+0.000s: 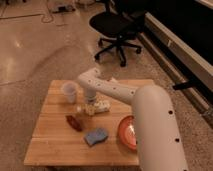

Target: Stand the bottle upright

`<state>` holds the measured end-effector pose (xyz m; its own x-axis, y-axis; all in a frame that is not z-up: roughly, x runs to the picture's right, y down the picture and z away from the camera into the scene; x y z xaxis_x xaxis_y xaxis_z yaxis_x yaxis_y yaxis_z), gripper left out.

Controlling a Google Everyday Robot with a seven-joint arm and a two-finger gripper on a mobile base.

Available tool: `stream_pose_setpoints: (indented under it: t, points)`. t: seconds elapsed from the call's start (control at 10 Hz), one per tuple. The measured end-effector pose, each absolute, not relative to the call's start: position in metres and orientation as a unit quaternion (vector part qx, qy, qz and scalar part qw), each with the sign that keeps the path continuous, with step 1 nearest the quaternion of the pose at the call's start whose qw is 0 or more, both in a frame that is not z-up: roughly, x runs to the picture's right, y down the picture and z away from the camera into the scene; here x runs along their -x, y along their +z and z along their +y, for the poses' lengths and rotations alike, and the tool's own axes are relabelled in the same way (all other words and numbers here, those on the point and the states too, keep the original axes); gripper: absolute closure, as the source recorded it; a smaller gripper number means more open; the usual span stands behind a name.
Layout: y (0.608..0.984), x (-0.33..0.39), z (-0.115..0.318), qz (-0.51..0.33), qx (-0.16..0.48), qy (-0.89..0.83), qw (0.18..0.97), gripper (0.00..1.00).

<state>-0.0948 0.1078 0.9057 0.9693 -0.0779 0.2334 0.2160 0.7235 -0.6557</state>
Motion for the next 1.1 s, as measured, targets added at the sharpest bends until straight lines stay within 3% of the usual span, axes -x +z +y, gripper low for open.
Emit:
stream_pose_setpoints:
  t: [1.1]
  points:
    - [0.851, 0.068, 0.038, -0.238, 0.316, -0.014, 0.918, 1.00]
